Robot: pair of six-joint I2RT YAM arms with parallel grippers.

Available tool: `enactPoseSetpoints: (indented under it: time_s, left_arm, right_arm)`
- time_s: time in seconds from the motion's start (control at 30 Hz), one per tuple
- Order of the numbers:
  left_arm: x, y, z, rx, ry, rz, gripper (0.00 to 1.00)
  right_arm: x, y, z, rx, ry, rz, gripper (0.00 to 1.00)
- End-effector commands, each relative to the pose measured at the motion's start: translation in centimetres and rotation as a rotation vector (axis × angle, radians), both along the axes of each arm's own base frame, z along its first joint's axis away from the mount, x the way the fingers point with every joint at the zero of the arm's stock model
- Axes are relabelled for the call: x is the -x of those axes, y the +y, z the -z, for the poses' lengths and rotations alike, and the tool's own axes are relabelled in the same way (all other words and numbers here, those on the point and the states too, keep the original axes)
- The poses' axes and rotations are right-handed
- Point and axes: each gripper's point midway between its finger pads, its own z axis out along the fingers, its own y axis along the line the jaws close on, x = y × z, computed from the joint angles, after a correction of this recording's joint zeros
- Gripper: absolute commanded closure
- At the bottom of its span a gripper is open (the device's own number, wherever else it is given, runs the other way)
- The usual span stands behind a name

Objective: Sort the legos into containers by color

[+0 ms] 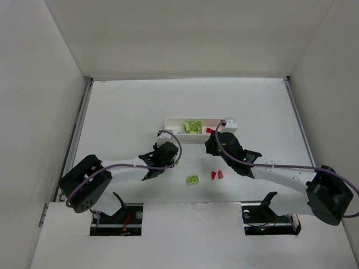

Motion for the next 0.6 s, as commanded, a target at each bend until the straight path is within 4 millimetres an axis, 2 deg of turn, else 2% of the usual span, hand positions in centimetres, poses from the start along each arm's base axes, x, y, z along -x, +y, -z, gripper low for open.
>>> enactPoseSetpoints:
  time_s: [0.0,0.13,0.23,0.4,0.57]
  left_arm:
    - [-0.1,0.1,0.3,0.012,-0.004,-0.011,0.74]
    - [-0.2,0.3,0.3,0.008,-0.007,-0.017,0.81]
    - [-0.3,0.2,-1.0,0.033,-0.033,-0.019,0.84]
    - [-0.7,0.3,-5.1,0.106,-0.101,-0.023,0.85]
    - [-1.8,-0.4,-9.6,0.176,-0.16,-0.02,0.85]
  right_arm:
    - [0.5,-0.2,-1.0,-0.061,-0.033,0.042,0.55]
    - [1.7,-0.1,-0.2,-0.077,-0.01,0.036,0.55]
    - [2.8,-0.3,1.0,-0.049,0.026,0.031,0.55]
    - [4.8,-2.8,4.6,0.062,0.167,0.106,0.54]
    - [7.1,-2.1,4.6,0.104,0.183,0.079,0.57]
